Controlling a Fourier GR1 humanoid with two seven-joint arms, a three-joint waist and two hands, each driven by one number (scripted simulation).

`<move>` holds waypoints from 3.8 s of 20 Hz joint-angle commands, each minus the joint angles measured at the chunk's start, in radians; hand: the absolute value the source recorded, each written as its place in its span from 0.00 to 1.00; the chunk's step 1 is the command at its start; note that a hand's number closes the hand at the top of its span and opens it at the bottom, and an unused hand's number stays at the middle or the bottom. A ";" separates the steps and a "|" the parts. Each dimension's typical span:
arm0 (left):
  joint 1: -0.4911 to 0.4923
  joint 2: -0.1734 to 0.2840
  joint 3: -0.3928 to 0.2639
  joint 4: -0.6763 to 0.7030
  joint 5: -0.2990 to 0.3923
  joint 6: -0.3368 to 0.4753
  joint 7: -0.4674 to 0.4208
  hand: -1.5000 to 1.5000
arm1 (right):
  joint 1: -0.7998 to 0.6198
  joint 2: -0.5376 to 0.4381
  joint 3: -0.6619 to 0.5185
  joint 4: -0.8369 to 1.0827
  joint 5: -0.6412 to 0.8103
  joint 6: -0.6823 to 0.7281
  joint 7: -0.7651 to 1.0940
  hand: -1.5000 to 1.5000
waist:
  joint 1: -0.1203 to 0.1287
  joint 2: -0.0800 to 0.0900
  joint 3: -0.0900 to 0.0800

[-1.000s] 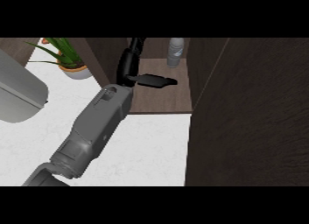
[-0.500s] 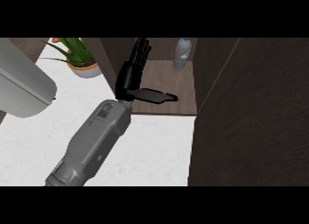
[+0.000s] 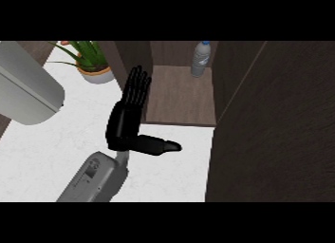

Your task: Pick up the bottled water, place it into the cabinet and close the cabinet

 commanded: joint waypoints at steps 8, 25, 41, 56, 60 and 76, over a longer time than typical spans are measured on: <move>0.472 0.205 -0.075 -0.662 0.020 0.034 0.127 0.00 | -0.039 -0.143 0.126 -0.003 0.131 0.121 0.069 1.00 | -0.014 0.010 -0.002; 0.969 0.405 0.133 -0.993 0.187 -0.149 0.001 0.00 | -0.176 -0.096 0.374 -0.165 0.317 0.139 0.299 1.00 | 0.001 0.015 -0.005; 1.151 0.478 0.382 -0.963 0.365 -0.402 -0.089 0.00 | -0.561 0.129 0.329 0.021 0.176 -0.021 0.563 1.00 | 0.011 0.020 -0.004; 1.323 0.504 0.723 -0.885 0.642 -0.688 -0.062 0.00 | -1.184 0.134 -0.082 0.423 -0.250 -0.158 0.655 1.00 | -0.016 0.021 -0.002; 1.377 0.460 0.759 -0.892 0.657 -0.767 -0.042 0.00 | -1.217 0.100 -0.198 0.527 -0.300 -0.043 0.613 1.00 | -0.021 0.019 -0.001; 1.316 0.356 0.782 -0.920 0.653 -0.785 0.070 0.00 | -1.539 0.079 -0.340 1.000 -0.327 0.170 0.532 1.00 | -0.018 0.025 -0.002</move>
